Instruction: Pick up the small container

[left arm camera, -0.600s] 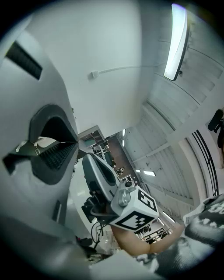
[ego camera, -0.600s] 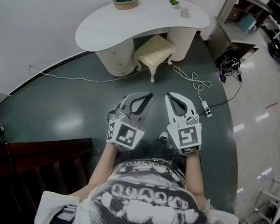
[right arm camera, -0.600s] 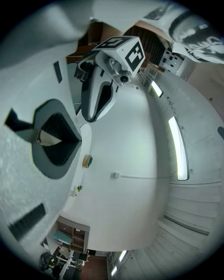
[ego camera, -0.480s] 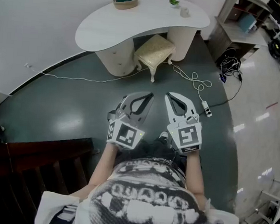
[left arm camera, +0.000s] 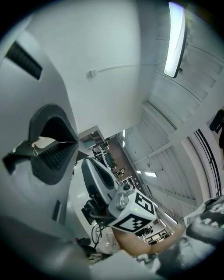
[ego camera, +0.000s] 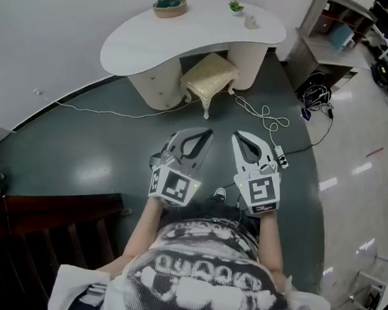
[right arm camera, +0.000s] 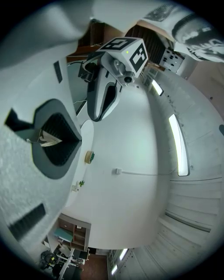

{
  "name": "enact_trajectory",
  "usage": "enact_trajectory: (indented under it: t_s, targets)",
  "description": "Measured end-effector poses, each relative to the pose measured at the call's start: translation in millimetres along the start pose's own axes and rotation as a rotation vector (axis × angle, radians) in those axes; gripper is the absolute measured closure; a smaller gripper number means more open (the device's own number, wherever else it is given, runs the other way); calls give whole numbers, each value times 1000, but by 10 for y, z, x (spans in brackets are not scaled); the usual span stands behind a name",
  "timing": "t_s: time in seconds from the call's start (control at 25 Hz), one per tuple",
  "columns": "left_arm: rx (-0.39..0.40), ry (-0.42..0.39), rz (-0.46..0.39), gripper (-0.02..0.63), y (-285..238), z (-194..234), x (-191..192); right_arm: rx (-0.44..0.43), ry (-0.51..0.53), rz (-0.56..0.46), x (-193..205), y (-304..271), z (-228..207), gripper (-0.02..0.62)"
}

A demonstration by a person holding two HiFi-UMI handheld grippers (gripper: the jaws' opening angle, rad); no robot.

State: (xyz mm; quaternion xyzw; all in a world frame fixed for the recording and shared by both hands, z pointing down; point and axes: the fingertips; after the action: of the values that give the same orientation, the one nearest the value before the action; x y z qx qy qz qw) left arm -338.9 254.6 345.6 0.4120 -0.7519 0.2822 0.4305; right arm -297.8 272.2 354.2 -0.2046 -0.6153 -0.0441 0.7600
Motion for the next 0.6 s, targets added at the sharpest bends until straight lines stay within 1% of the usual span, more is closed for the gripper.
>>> enact_trajectory:
  t_s: [0.32,0.6]
  targets:
    - [-29,-10,21,601,-249,-344,-116,-23,-3,-3,241,307,-286,592]
    - [-14,-32,63,601,-325,-586,-129,-30,-36,-18,426,463,-430,592]
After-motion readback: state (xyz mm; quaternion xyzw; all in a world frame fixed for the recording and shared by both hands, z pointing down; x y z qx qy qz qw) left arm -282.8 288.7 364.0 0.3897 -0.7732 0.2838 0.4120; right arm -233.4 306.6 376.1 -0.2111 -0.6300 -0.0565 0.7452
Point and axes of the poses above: the fingertips, and each gripper's own axes: y backward along the fingers, z to its left, x out of its underside, and after that the axes turned 14 degrees about -x, right-handed
